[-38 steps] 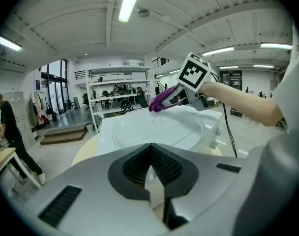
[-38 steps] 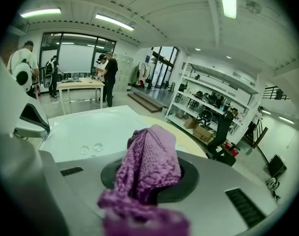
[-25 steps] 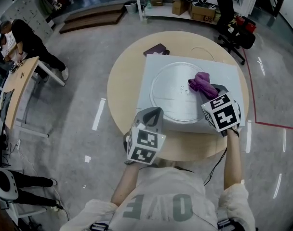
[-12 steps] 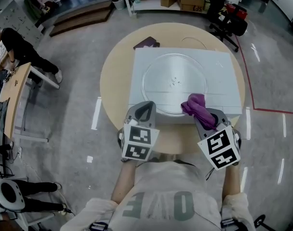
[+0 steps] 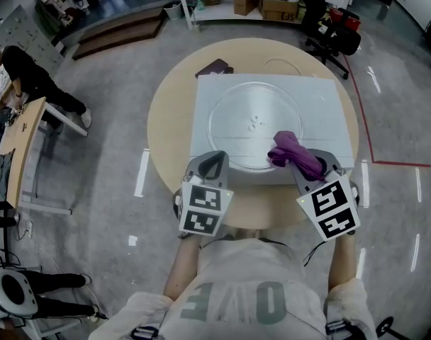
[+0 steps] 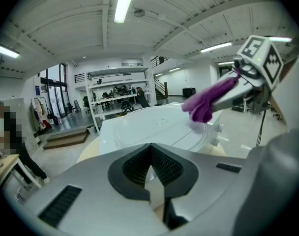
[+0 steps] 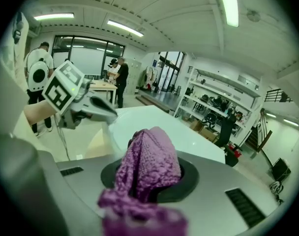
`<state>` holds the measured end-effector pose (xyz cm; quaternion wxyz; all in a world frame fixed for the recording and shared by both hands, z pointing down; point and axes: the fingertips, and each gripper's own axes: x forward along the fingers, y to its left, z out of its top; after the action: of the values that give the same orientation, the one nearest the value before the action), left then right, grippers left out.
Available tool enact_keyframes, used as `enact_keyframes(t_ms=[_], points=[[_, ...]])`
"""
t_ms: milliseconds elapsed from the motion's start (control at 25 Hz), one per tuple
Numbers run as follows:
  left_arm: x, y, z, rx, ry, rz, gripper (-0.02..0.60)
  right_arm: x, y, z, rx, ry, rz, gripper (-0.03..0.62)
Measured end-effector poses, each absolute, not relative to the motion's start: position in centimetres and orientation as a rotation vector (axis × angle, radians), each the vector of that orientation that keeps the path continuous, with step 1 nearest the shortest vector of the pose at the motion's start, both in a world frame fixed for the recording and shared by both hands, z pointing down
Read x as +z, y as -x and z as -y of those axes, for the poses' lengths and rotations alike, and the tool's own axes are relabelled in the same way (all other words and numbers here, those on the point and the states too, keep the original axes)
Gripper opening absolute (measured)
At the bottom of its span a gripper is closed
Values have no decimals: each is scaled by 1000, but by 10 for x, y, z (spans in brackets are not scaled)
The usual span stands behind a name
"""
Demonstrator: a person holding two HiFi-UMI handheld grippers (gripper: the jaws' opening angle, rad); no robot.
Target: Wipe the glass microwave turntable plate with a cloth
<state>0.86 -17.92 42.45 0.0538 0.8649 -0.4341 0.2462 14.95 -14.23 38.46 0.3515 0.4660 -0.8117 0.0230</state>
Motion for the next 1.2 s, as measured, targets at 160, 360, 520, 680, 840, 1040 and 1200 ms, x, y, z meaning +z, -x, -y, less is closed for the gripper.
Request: enact_keyframes(t_ms=[160, 360, 520, 680, 840, 1040, 1200], points=[[428, -11, 179, 739, -2624, 1315, 3, 357, -175, 216, -11, -1353, 2082, 49], [425, -10, 177, 735, -2622, 1306, 3, 364, -185, 292, 31, -1376, 2030, 49], [428, -12, 178, 725, -2618, 1306, 3, 387, -191, 308, 76, -1337, 1977, 49], [430, -11, 179, 718, -2615, 1315, 3, 393, -189, 288, 89, -1330, 1985, 48], [429, -12, 179, 711, -2620, 1316, 3, 399, -192, 246, 90, -1338, 1989, 48], [428, -12, 181, 708, -2625, 1324, 3, 400, -186, 186, 120, -1384, 2031, 49], [425, -13, 182, 721, -2638, 1318, 3, 405, -180, 147, 173, -1381, 2059, 48]])
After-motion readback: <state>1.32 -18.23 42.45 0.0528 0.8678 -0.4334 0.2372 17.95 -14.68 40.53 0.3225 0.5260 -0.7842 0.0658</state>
